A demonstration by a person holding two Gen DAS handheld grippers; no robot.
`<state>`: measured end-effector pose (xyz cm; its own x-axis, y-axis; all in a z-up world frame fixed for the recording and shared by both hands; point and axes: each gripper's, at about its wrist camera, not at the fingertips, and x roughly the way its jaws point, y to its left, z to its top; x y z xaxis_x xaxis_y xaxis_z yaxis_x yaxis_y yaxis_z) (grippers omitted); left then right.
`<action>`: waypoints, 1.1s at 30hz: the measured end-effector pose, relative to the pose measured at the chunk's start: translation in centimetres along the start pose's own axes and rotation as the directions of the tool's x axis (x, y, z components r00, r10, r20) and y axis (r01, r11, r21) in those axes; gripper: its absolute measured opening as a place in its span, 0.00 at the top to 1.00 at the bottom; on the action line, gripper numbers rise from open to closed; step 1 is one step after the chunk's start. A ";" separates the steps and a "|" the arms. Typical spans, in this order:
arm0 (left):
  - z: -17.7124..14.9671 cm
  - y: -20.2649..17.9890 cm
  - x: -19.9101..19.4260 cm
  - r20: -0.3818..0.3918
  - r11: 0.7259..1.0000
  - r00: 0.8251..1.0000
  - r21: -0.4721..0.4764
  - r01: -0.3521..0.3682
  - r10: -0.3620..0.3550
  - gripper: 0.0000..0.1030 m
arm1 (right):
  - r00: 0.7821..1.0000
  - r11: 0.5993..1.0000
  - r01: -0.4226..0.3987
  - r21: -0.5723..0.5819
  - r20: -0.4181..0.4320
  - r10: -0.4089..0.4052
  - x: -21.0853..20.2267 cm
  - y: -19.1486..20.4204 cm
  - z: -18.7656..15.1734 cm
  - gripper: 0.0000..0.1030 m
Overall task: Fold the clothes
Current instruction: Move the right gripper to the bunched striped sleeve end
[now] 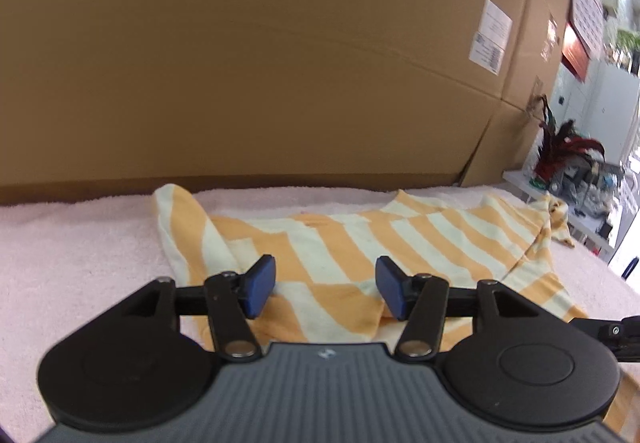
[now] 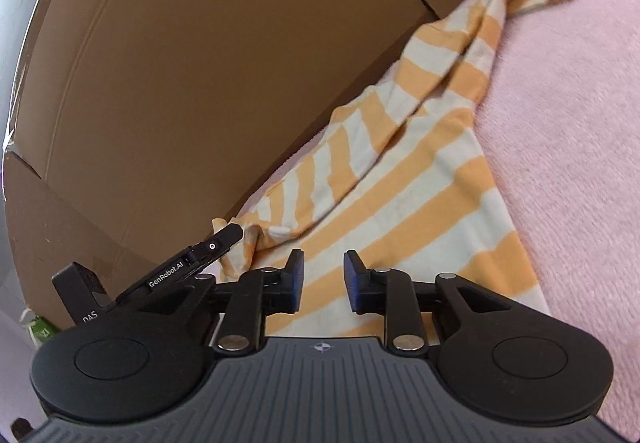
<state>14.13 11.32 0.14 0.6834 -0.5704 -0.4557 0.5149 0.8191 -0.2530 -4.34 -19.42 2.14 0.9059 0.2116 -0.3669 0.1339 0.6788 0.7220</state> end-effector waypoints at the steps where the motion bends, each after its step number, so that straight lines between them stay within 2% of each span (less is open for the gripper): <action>1: 0.2 0.7 0.0 -0.004 0.999 1.000 -0.044 0.009 -0.009 0.45 | 0.999 0.999 0.028 -0.037 0.033 -0.027 0.2 0.5 0.5 0.66; 4: 0.6 1.8 -0.1 -0.006 0.990 0.999 -0.130 0.045 -0.046 0.45 | 0.974 0.986 0.159 -0.059 0.171 -0.146 0.7 0.8 2.7 0.62; 8: 0.5 1.3 -0.1 -0.014 0.991 0.998 -0.117 0.064 -0.066 0.40 | 0.928 0.959 0.282 -0.031 0.262 -0.265 1.7 -0.5 6.2 0.58; 13: 0.1 0.3 0.3 -0.039 0.997 0.997 -0.058 0.058 -0.060 0.38 | 0.911 0.946 0.325 0.014 0.265 -0.317 3.2 -2.9 8.7 0.54; 15: 0.0 0.1 0.6 -0.050 0.997 0.997 -0.046 0.055 -0.058 0.35 | 0.903 0.939 0.341 0.032 0.265 -0.337 3.8 -3.9 9.6 0.54; 17: -0.2 0.0 0.9 -0.062 0.998 0.997 -0.039 0.054 -0.056 0.25 | 0.895 0.933 0.356 0.053 0.268 -0.357 4.4 -4.8 10.5 0.54; 21: -0.4 -0.2 1.5 -0.082 0.998 0.995 -0.019 0.051 -0.053 0.22 | 0.876 0.929 0.346 0.129 0.310 -0.369 4.9 -6.0 10.1 0.51; 27: -0.7 -1.0 1.8 -0.090 0.998 0.995 0.036 0.056 -0.052 0.12 | 0.874 0.940 0.302 0.162 0.346 -0.340 5.7 -6.7 10.5 0.49; 29: -0.7 -0.9 1.8 -0.093 0.997 0.994 0.039 0.061 -0.057 0.10 | 0.875 0.943 0.286 0.173 0.355 -0.330 6.1 -7.0 10.7 0.53; 30: -0.8 -0.9 1.8 -0.095 0.997 0.994 0.040 0.064 -0.060 0.09 | 0.881 0.946 0.271 0.175 0.350 -0.317 6.1 -7.2 10.7 0.61; 31: -0.8 -1.0 1.8 -0.094 0.997 0.994 0.043 0.065 -0.060 0.09 | 0.888 0.951 0.253 0.177 0.347 -0.300 6.2 -7.4 10.7 0.76; 33: -0.9 -1.2 1.7 -0.091 0.997 0.994 0.053 0.064 -0.059 0.09 | 0.900 0.966 0.194 0.172 0.360 -0.245 6.0 -7.7 10.7 0.91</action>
<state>14.28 9.42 -1.09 0.6016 -0.6100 -0.5158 0.5846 0.7762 -0.2362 4.33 -30.90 0.65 0.9273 -0.2291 -0.2959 0.3742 0.5758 0.7270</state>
